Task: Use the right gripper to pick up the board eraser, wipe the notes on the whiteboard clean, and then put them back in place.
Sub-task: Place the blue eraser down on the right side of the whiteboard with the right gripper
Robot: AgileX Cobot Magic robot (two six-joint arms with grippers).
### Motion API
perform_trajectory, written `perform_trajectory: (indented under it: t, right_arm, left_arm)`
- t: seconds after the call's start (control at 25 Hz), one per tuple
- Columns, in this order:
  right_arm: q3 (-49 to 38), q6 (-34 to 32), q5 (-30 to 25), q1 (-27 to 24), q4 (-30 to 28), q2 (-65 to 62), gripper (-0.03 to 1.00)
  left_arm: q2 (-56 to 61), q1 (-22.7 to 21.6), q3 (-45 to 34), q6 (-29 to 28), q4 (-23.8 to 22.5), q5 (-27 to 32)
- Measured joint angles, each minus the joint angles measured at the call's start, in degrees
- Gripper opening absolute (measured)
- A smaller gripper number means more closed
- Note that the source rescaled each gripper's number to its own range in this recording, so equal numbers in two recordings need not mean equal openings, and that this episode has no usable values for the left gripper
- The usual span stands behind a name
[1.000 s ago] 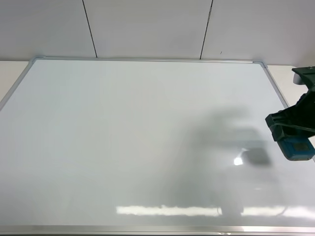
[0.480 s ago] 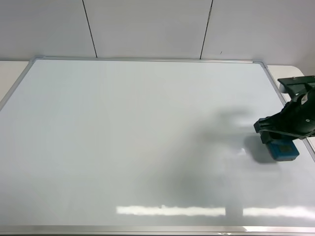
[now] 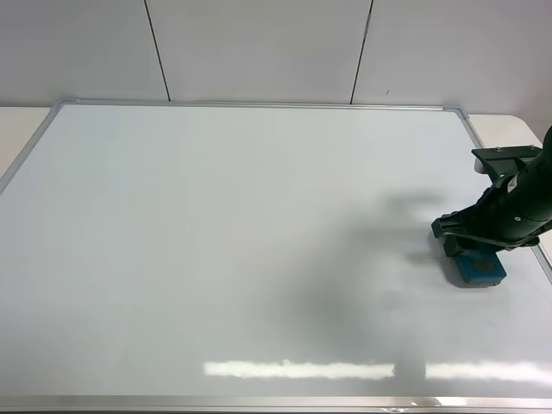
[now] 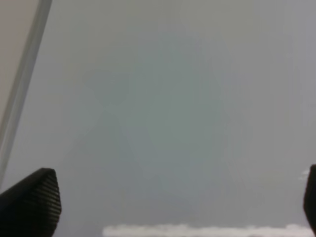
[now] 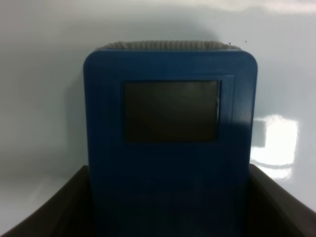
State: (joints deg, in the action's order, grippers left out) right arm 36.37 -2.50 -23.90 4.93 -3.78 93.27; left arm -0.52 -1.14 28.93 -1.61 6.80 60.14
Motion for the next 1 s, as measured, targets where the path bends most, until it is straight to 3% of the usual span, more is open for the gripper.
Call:
perform_trajectory:
  t: [0.24, 0.28, 0.4, 0.44, 0.52, 0.8, 1.0]
  right_arm:
    - [0.0, 0.0, -0.1, 0.0, 0.0, 0.0, 0.02]
    - [0.0, 0.0, 0.0, 0.0, 0.0, 0.0, 0.08]
    - [0.0, 0.0, 1.3, 0.0, -0.2, 0.0, 0.7]
    - [0.0, 0.0, 1.5, 0.0, 0.0, 0.0, 0.82]
    - [0.0, -0.1, 1.5, 0.0, 0.7, 0.0, 0.94]
    - [0.0, 0.3, 0.1, 0.0, 1.9, -0.2, 0.99]
    - [0.0, 8.3, -0.5, 0.0, 11.4, -7.4, 1.0]
  left_arm:
    - [0.0, 0.0, 0.0, 0.0, 0.0, 0.0]
    - [0.0, 0.0, 0.0, 0.0, 0.0, 0.0]
    - [0.0, 0.0, 0.0, 0.0, 0.0, 0.0]
    - [0.0, 0.0, 0.0, 0.0, 0.0, 0.0]
    - [0.0, 0.0, 0.0, 0.0, 0.0, 0.0]
    - [0.0, 0.0, 0.0, 0.0, 0.0, 0.0]
    - [0.0, 0.0, 0.0, 0.0, 0.0, 0.0]
